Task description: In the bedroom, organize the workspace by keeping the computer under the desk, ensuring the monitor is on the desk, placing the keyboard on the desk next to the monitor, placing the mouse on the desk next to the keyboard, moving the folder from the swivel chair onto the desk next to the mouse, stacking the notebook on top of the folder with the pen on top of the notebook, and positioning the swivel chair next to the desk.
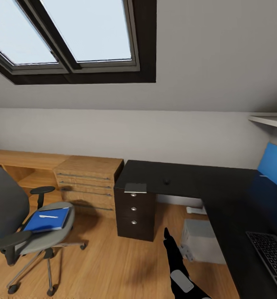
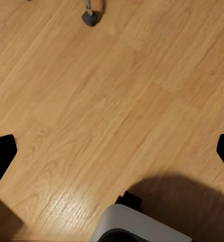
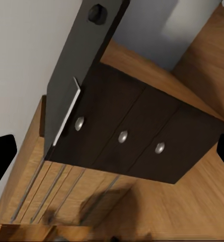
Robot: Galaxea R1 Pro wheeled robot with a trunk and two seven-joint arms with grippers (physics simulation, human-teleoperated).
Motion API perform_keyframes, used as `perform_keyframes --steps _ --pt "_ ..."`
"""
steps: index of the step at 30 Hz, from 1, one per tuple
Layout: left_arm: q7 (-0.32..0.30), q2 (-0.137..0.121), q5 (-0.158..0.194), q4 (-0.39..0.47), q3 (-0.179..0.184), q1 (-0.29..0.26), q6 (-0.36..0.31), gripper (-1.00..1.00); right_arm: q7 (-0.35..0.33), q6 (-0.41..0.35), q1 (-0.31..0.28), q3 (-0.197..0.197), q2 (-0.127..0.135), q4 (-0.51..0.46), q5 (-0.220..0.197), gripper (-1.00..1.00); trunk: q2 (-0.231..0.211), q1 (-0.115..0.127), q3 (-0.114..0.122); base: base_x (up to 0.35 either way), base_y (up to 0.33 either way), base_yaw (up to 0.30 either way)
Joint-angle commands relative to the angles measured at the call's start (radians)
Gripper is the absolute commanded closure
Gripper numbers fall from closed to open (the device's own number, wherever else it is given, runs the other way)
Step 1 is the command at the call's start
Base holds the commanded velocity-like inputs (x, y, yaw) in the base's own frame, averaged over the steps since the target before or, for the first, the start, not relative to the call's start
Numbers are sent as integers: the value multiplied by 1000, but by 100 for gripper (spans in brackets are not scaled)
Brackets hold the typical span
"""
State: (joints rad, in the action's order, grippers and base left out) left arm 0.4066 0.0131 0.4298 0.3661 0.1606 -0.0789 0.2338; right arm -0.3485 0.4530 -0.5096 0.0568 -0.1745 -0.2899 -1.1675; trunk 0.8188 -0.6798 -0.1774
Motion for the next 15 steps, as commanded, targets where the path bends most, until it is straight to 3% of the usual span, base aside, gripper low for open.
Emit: perform_keyframes --steps 1,5,9,15 --pt "6 -1 9 -1 8 -1 5 -100 -5 6 -1 6 0 2 -9 -100 1 0 0 0 0 239" --pt "6 0 9 0 8 -1 5 -100 -8 21 0 3 0 6 -4 -100 1 0 3 0 0 224" --pt "6 1 9 0 8 -1 8 -100 -17 147 0 2 0 109 6 -100 1 0 4 0 0 64" --pt "6 0 9 0 9 -1 6 -100 -25 215 0 4 0 237 23 -100 1 0 4 0 0 16"
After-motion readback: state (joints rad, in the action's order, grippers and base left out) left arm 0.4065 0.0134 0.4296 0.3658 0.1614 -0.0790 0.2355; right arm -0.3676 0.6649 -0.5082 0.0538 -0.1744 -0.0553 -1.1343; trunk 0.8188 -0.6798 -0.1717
